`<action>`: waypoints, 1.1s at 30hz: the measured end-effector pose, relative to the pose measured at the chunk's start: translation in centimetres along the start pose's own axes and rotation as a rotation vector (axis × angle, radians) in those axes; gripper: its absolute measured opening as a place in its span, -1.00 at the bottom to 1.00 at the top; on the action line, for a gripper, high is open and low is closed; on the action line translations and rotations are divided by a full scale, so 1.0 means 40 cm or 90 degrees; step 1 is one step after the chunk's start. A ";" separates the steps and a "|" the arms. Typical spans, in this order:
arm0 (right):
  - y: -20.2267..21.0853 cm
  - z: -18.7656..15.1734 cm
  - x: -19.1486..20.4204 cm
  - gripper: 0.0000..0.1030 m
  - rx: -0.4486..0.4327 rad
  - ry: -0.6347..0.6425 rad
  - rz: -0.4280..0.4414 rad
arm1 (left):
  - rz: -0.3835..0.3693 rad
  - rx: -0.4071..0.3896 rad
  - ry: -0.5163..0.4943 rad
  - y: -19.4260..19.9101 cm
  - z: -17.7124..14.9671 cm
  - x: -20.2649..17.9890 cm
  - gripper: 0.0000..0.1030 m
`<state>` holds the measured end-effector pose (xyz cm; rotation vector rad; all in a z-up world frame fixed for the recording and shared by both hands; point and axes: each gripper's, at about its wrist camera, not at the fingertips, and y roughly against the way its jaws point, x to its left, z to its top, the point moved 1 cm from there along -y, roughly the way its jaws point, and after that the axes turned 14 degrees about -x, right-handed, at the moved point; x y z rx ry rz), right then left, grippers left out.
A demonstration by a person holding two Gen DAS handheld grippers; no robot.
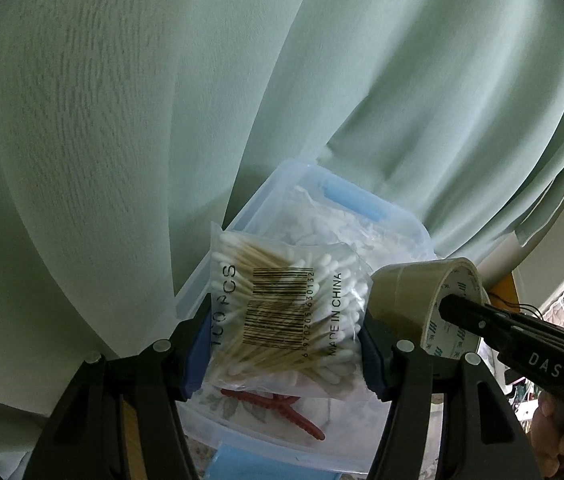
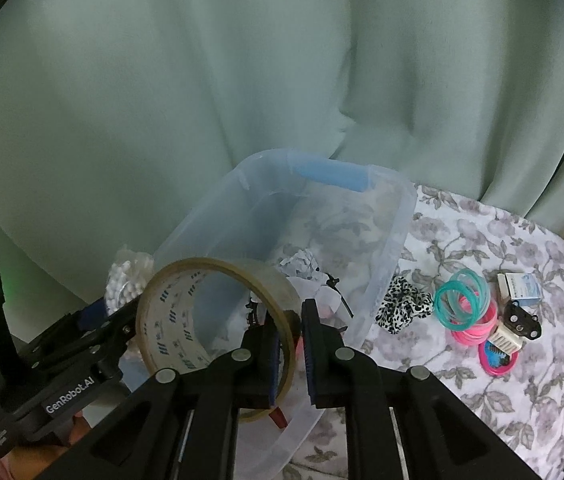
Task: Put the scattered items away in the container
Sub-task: 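Carry the swab bag with the left gripper while the right carries the tape roll over the container, then open both grippers to drop the swab bag and tape roll into the container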
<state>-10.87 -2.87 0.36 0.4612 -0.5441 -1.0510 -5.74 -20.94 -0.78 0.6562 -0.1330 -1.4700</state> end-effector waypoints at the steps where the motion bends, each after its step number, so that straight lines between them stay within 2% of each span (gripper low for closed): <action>1: 0.000 0.001 0.000 -0.74 0.000 -0.001 0.000 | 0.000 0.000 0.000 0.001 0.000 0.000 0.24; 14: -0.004 0.015 0.021 -0.72 -0.011 -0.005 -0.011 | -0.002 -0.005 -0.007 0.021 0.004 -0.007 0.25; 20: 0.000 0.016 0.029 -0.59 -0.013 0.002 -0.012 | -0.001 -0.001 -0.013 0.031 0.007 -0.011 0.28; 23: 0.000 0.015 0.029 -0.45 -0.012 0.002 -0.005 | 0.000 0.000 -0.019 0.037 0.008 -0.014 0.41; 33: 0.027 0.024 0.032 -0.37 -0.032 0.002 0.002 | 0.000 -0.003 -0.020 0.047 0.011 -0.018 0.47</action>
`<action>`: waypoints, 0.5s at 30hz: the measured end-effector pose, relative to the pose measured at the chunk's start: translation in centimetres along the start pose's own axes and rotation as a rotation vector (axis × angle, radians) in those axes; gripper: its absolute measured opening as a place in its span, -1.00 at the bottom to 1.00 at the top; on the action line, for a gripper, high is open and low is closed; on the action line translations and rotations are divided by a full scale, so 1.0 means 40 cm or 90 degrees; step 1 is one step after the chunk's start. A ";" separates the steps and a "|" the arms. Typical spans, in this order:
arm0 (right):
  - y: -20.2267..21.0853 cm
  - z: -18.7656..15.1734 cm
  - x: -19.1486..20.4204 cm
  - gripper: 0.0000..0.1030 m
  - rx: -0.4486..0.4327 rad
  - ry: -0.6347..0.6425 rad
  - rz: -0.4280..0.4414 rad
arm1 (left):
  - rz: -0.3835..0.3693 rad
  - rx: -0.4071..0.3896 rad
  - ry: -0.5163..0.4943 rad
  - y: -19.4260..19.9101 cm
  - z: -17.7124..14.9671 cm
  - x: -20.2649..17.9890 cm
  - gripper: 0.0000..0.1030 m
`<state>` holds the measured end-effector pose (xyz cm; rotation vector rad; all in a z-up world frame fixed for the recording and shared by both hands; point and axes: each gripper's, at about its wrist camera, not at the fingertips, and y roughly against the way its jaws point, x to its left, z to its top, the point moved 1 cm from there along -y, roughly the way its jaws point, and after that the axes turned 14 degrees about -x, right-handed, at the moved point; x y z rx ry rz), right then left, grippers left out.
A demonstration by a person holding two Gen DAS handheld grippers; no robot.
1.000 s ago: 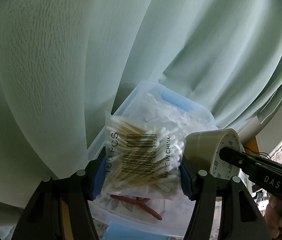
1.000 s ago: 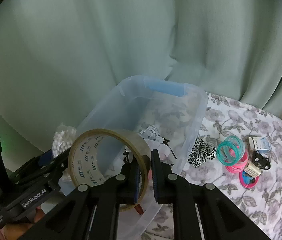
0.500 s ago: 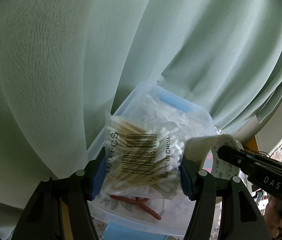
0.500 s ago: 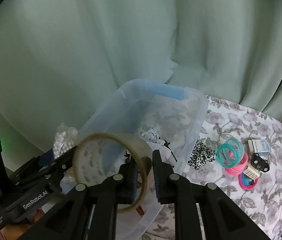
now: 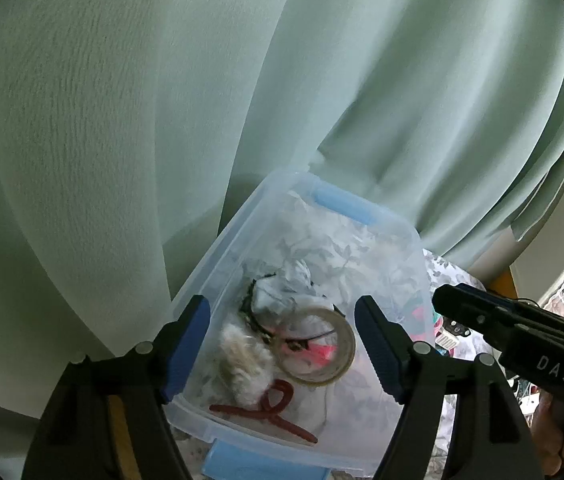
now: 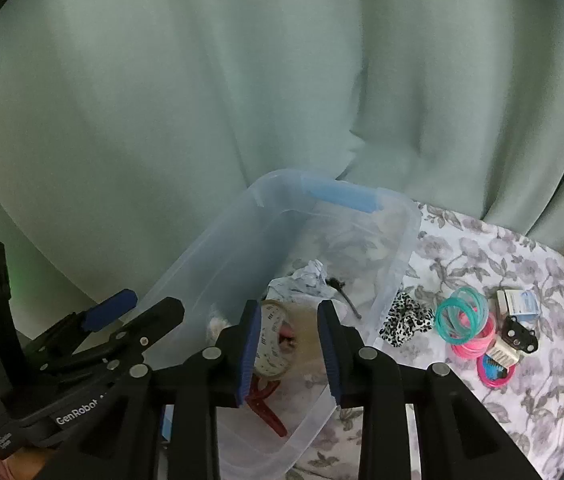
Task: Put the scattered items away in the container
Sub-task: 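Open both grippers to drop the swab bag and tape roll into the container, then move both open grippers back over the bangles and toy car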
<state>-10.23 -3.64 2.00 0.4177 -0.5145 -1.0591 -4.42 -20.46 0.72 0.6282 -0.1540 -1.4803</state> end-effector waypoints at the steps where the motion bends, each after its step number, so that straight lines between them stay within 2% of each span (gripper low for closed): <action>1: 0.002 -0.001 -0.001 -0.37 0.000 -0.002 -0.001 | 0.001 0.000 0.002 0.001 0.000 0.001 0.47; 15: 0.059 -0.018 -0.041 -0.37 -0.011 -0.030 -0.008 | 0.016 -0.013 0.004 0.017 0.008 -0.038 0.47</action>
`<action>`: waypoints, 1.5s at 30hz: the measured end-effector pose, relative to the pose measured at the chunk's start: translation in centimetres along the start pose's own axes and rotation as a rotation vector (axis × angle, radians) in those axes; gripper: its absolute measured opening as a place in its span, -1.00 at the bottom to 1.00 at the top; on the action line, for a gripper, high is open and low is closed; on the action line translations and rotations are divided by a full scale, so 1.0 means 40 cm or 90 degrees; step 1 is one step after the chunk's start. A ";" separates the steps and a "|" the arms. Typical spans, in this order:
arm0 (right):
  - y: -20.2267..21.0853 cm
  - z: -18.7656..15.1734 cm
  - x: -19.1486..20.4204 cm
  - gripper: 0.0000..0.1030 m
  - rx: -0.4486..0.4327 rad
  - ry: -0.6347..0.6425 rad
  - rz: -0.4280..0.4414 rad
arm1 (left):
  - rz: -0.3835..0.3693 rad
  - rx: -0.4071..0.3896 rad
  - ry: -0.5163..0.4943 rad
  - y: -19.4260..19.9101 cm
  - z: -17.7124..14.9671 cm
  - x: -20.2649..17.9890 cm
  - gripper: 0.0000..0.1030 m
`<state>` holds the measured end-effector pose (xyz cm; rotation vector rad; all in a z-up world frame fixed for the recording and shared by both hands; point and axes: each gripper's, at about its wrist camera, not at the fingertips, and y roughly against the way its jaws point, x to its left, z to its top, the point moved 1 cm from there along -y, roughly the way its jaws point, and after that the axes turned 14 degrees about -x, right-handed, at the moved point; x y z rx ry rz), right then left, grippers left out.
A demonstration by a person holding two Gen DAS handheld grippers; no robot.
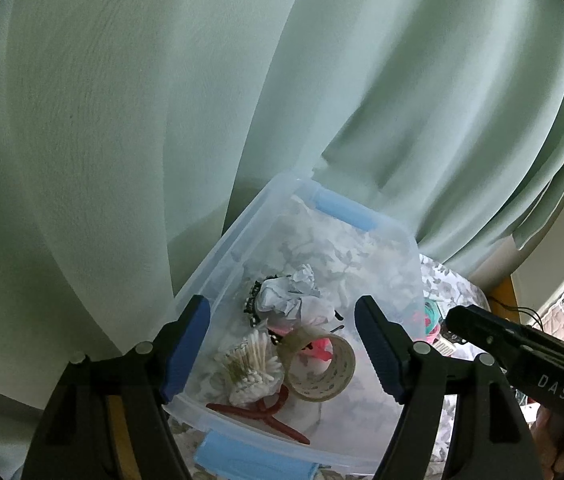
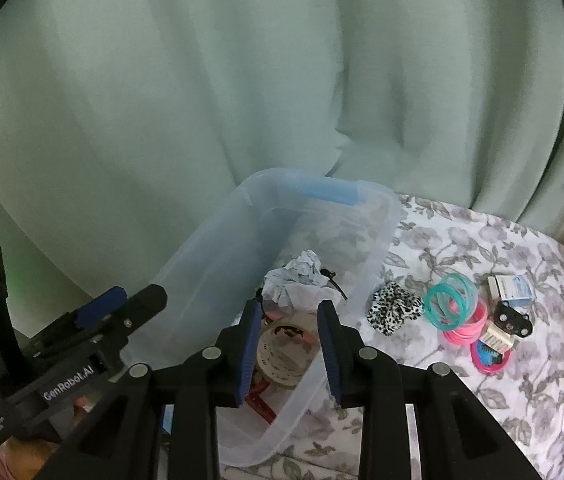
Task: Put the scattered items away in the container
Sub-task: 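Move both open grippers back over the bangles and toy car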
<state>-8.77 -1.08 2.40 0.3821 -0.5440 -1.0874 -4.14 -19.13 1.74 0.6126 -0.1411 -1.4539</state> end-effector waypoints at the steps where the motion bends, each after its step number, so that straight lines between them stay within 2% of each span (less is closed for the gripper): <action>1: 0.006 0.000 -0.007 -0.37 -0.002 -0.005 -0.001 | -0.001 -0.001 -0.004 0.003 0.001 -0.009 0.47; 10: 0.118 0.005 -0.088 -0.37 -0.045 -0.032 -0.019 | -0.027 0.003 -0.034 0.006 -0.008 -0.141 0.47; 15: 0.201 -0.004 -0.198 -0.37 -0.077 -0.085 -0.064 | -0.049 0.007 -0.085 0.009 -0.030 -0.270 0.47; 19: 0.252 -0.020 -0.274 -0.37 -0.094 -0.130 -0.075 | -0.038 0.008 -0.132 0.017 -0.050 -0.353 0.47; 23: 0.297 -0.036 -0.338 -0.34 -0.117 -0.158 -0.076 | -0.032 0.013 -0.153 0.015 -0.060 -0.415 0.47; 25: 0.320 -0.044 -0.369 -0.24 -0.131 -0.174 -0.082 | -0.035 0.016 -0.160 0.012 -0.065 -0.446 0.47; 29: 0.349 -0.073 -0.439 -0.22 -0.142 -0.212 -0.094 | -0.055 0.027 -0.177 -0.002 -0.085 -0.499 0.47; 37: 0.336 -0.144 -0.555 -0.15 -0.120 -0.273 -0.125 | -0.086 0.070 -0.234 -0.054 -0.165 -0.591 0.47; 45: 0.265 -0.223 -0.664 -0.12 -0.059 -0.332 -0.167 | -0.088 0.130 -0.241 -0.159 -0.250 -0.622 0.47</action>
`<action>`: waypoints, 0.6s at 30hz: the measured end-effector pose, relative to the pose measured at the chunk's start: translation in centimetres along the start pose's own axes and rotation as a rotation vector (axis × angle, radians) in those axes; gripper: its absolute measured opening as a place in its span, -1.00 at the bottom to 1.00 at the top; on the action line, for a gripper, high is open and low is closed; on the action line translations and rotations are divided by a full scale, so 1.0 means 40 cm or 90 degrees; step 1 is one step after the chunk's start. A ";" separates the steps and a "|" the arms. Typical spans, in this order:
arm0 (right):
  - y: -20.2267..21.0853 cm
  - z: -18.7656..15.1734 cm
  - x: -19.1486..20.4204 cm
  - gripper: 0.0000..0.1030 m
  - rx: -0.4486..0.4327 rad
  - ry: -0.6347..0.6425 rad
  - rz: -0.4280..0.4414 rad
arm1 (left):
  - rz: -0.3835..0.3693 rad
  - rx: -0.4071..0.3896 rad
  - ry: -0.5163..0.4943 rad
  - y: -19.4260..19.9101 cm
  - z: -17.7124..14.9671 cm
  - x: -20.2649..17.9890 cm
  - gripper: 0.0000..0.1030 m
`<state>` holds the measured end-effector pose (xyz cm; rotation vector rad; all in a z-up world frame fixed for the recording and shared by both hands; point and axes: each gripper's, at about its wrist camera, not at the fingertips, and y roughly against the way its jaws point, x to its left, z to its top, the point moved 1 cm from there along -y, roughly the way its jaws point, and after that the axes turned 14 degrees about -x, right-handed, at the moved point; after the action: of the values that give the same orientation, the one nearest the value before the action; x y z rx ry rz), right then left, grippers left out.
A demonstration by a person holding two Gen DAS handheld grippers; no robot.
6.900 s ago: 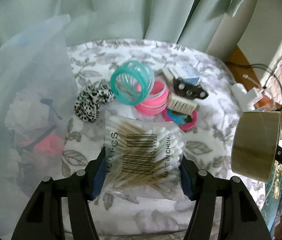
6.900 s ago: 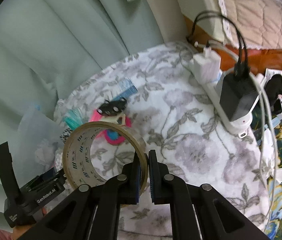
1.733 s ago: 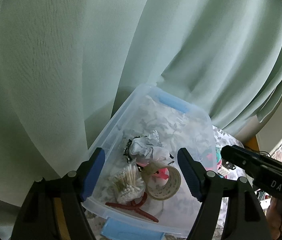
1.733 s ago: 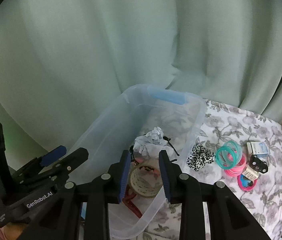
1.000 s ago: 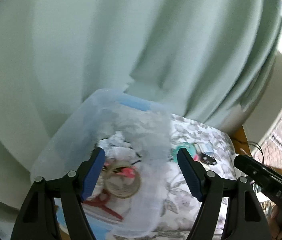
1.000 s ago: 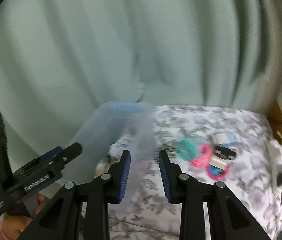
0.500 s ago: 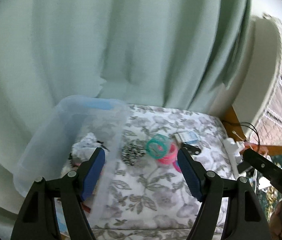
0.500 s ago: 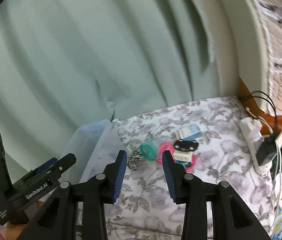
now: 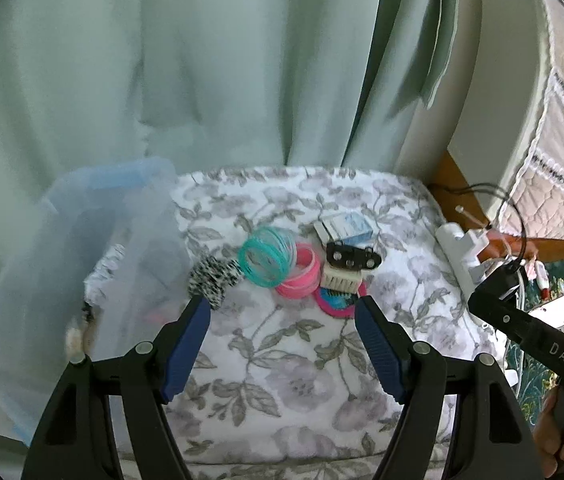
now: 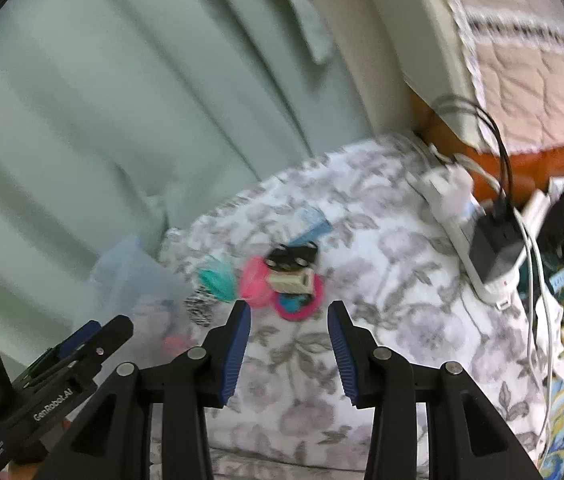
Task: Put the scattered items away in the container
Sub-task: 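Move both open grippers back over the bangles and toy car, then grasp the teal bangles with the left gripper while the right grasps the black toy car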
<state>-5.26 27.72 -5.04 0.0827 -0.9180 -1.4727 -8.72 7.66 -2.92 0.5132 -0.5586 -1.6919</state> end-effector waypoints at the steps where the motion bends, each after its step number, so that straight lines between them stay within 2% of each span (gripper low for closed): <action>1: -0.015 -0.006 -0.008 -0.05 0.008 -0.004 -0.004 | -0.001 0.010 -0.001 -0.019 -0.009 -0.002 0.47; 4: -0.060 -0.028 -0.021 0.04 0.036 -0.008 -0.005 | 0.004 0.036 -0.003 -0.074 -0.028 -0.002 0.47; 8: -0.123 -0.049 -0.031 0.05 0.073 -0.002 -0.007 | 0.010 0.052 0.012 -0.149 -0.037 0.007 0.47; 14: -0.190 -0.050 -0.041 0.10 0.091 0.009 -0.013 | 0.013 0.074 0.037 -0.239 -0.039 0.023 0.47; 18: -0.232 -0.044 -0.044 0.10 0.095 0.012 -0.016 | 0.002 0.064 0.055 -0.276 -0.017 0.023 0.46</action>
<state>-11.45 26.94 -12.32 0.2188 -1.0137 -1.4222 -16.96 8.51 -10.32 0.6555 -0.5836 -1.6367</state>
